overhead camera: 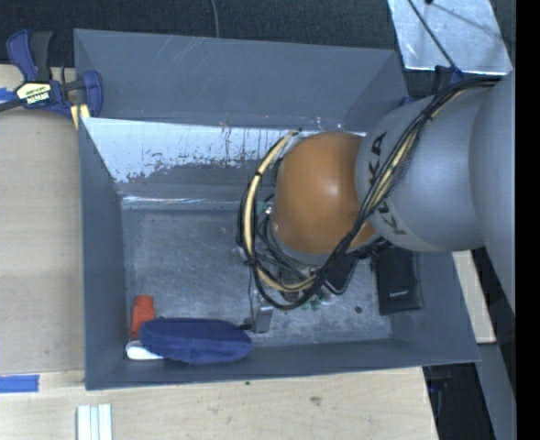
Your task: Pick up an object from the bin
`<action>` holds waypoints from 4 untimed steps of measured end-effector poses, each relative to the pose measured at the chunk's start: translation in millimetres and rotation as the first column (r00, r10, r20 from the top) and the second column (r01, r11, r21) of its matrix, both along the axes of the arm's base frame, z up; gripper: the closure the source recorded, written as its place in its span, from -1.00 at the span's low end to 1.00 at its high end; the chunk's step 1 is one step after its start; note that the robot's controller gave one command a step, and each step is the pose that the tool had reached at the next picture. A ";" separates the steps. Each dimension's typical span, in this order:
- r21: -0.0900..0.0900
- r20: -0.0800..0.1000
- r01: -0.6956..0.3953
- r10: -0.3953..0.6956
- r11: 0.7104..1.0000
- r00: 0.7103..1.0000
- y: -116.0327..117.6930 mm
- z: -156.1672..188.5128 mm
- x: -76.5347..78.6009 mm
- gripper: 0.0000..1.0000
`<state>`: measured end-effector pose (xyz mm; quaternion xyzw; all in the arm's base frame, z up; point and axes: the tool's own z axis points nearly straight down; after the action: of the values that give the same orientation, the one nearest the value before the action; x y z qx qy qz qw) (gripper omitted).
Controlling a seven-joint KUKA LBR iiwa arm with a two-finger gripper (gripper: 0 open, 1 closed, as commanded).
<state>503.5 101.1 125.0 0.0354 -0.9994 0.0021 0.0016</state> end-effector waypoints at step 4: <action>0.005 0.006 0.027 -0.027 1.000 1.000 110.0 72.7 7.7 -1.00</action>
Offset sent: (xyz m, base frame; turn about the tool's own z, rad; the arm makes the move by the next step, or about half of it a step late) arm -0.0170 0.0726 -0.0550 -0.0050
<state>511.2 211.1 197.7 0.0218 -0.9998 -0.0004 -0.0013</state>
